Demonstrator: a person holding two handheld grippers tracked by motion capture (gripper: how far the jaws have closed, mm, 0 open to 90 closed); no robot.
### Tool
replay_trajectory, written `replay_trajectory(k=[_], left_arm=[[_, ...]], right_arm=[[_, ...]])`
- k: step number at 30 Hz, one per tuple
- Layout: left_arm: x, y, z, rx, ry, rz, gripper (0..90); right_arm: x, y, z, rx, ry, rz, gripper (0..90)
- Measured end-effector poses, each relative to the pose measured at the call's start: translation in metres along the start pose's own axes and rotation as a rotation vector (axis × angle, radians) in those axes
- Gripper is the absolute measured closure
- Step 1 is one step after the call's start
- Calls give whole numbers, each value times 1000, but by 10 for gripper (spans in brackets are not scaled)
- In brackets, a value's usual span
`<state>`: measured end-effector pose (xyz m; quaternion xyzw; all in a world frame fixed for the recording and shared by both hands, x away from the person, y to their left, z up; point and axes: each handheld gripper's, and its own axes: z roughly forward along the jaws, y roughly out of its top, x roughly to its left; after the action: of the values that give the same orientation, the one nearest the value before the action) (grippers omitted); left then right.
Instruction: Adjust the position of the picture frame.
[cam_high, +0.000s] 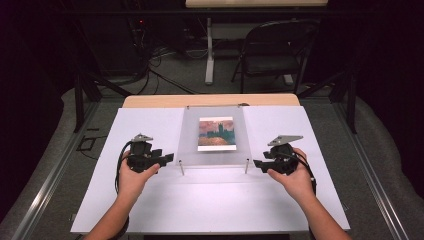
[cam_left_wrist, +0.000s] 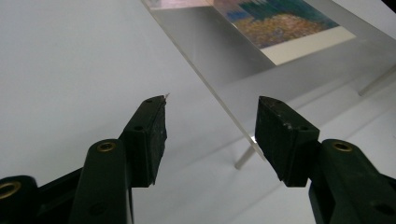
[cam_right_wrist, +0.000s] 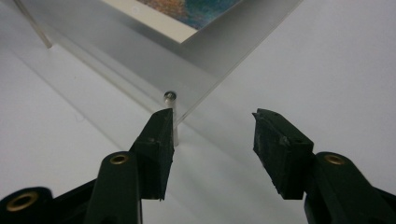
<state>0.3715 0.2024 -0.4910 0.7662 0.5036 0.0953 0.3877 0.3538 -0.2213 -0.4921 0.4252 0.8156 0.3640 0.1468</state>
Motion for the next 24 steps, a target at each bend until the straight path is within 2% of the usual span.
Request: replay_trajectory(k=[6,11,14,18,22,24], left_arm=[[7,20,14,8,29,10,428],[14,36,27,14,30,-26,372],[19,45,34,24,44,-48,349],[23,56,42,37,64,-49,349],[26,64,49,38,73,-49,349],[27,67,53,42,73,-54,350]], right_arm=[[-15,18,17,13,-34,-5,414],[-28,31,32,22,-45,1,357],[-36,38,41,25,-61,25,344],[-46,48,49,15,-84,52,342],[-54,56,57,6,-74,90,344],[-55,60,61,14,-66,92,344]])
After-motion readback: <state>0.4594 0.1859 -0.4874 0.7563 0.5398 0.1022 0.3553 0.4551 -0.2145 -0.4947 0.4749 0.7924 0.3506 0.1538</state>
